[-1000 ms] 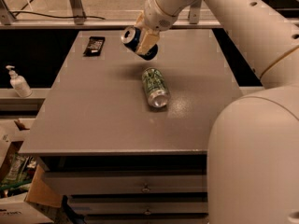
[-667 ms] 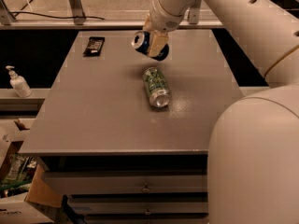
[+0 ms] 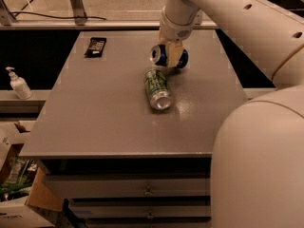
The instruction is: Knock pepsi can over
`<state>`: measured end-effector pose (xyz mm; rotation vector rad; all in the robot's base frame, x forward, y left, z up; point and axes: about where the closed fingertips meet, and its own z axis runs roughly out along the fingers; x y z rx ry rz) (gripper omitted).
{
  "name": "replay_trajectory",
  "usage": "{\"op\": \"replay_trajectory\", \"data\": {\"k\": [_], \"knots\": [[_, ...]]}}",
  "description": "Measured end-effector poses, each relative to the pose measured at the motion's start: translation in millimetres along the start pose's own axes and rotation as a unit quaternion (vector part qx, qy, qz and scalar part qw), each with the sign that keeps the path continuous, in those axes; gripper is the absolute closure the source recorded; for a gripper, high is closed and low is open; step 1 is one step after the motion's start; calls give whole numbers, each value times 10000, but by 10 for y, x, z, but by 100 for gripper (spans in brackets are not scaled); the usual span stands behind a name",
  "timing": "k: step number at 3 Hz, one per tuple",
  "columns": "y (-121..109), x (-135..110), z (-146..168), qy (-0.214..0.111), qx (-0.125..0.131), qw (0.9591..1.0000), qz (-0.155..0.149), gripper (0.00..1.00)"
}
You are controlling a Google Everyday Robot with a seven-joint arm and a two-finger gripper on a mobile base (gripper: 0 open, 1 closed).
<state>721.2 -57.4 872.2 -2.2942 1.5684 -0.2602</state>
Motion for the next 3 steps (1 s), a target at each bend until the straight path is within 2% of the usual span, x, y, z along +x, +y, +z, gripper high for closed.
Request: {"op": "replay_trajectory", "data": {"k": [1, 3], "knots": [[77, 30, 69, 190, -176, 9996, -121, 82], [171, 103, 146, 362, -382, 9983, -232, 36]]}}
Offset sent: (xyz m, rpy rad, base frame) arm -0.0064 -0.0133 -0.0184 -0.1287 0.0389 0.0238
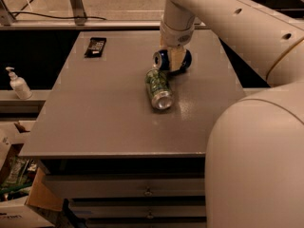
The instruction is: Knock pepsi can over
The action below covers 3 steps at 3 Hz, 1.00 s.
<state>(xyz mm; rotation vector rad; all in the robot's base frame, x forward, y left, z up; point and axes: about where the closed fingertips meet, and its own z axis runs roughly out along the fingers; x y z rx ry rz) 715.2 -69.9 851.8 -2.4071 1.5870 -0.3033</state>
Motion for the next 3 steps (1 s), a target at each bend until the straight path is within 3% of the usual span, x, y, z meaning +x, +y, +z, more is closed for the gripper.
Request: {"op": "replay_trajectory", "data": {"k": [1, 2, 3], "knots": [[23, 17, 16, 22, -33, 10000, -23, 12], [27, 24, 8, 17, -35, 10000, -47, 0], [30, 26, 7, 16, -36, 10000, -48, 0]]}}
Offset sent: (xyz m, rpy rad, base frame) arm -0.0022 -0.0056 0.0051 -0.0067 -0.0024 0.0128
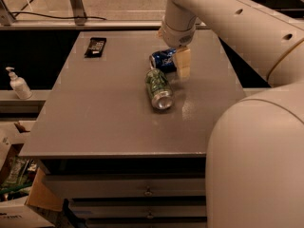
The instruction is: Knock pepsi can over
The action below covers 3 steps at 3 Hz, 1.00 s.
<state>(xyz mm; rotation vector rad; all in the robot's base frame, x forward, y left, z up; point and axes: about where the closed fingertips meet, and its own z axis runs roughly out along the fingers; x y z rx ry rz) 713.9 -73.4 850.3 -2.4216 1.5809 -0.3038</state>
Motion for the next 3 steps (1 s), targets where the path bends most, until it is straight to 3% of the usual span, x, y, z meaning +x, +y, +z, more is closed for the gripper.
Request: {"op": "replay_trajectory", "data": {"k": [2, 3], "knots": [[60, 138, -14, -179, -32, 9995, 260, 0], [117, 330, -49, -507, 14, 9957, 770, 0]]}}
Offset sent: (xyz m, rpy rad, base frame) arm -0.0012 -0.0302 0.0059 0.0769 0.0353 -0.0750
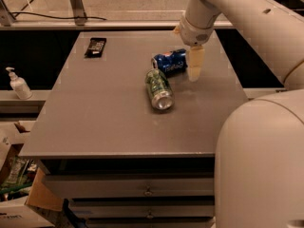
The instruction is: Knock pepsi can over
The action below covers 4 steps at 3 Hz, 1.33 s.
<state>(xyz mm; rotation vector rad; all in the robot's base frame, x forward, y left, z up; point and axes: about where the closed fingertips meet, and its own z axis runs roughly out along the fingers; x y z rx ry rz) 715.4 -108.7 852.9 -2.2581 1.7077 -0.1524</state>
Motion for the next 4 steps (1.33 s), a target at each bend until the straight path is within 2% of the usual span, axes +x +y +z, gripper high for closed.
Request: {"op": "replay_trajectory", "data": {"k": [1, 2, 3, 4], "knots": [[4, 258, -116, -538, 192, 9957, 732, 0], [-5, 534, -332, -997, 499, 9841, 1384, 0], [12, 790, -567, -1379, 800, 9691, 1882, 0], [1, 804, -615, -1437, 854, 9671, 1916, 0]]}}
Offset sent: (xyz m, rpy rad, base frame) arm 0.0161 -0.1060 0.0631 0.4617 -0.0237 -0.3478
